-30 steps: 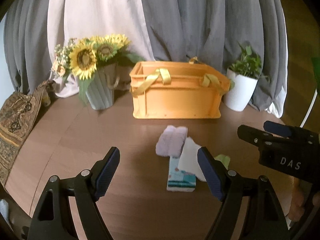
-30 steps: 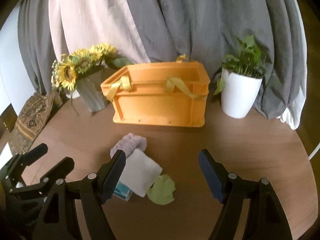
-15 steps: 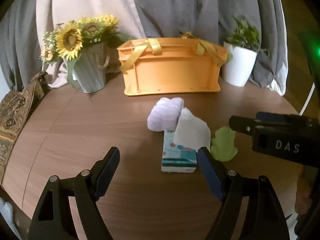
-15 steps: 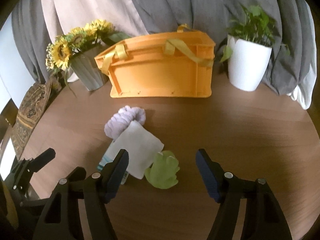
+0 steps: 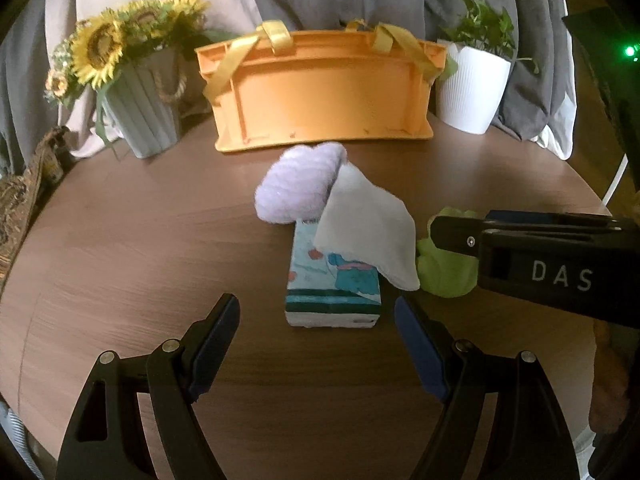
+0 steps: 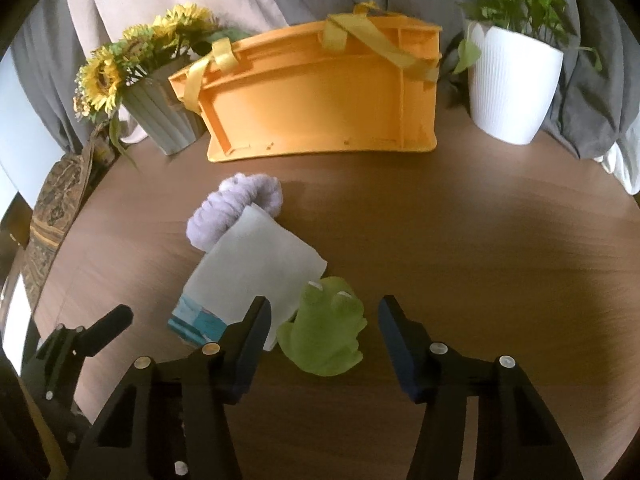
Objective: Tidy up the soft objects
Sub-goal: 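Move both tools back toward the tissue pack and green frog toy, then grasp the blue tissue pack with the left tool while the right tool grasps the green frog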
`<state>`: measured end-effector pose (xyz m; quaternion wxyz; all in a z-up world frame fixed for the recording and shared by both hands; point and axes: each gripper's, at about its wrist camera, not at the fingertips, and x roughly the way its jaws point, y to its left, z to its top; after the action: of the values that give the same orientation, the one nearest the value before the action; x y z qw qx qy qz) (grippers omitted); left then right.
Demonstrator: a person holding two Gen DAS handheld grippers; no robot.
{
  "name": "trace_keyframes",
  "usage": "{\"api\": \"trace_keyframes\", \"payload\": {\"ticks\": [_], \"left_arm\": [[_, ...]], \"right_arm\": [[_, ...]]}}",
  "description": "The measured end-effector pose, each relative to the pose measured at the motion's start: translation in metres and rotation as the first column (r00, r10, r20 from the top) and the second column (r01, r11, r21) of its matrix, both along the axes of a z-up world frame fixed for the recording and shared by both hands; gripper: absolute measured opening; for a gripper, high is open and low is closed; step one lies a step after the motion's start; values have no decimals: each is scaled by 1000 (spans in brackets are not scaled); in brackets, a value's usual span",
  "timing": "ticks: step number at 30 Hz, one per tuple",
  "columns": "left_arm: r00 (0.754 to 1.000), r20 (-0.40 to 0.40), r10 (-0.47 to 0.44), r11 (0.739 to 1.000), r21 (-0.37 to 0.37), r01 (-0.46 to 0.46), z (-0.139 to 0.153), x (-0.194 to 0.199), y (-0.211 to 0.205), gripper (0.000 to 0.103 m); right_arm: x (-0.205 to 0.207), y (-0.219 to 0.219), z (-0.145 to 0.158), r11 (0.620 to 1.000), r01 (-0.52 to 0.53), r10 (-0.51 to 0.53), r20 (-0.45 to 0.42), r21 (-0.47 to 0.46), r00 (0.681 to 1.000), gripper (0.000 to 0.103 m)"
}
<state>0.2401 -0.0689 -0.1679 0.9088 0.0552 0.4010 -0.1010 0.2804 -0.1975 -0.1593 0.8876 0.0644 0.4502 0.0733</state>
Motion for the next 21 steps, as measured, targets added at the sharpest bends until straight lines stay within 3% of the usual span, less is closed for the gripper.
{"api": "trace_keyframes", "payload": {"ticks": [11, 16, 18, 21], "left_arm": [[1000, 8, 19, 1000, 9, -19, -11, 13, -5, 78], [1000, 14, 19, 1000, 2, -19, -13, 14, -6, 64], [1000, 9, 20, 1000, -13, -19, -13, 14, -6, 52], [1000, 13, 23, 1000, -10, -23, -13, 13, -8, 52]], "right_arm": [[9, 0, -10, 1000, 2, -2, -13, 17, 1000, 50], [13, -2, -14, 999, 0, 1, -29, 37, 1000, 43], [14, -2, -15, 999, 2, -1, -35, 42, 999, 40], [14, -4, -15, 999, 2, 0, -37, 52, 999, 40]]}}
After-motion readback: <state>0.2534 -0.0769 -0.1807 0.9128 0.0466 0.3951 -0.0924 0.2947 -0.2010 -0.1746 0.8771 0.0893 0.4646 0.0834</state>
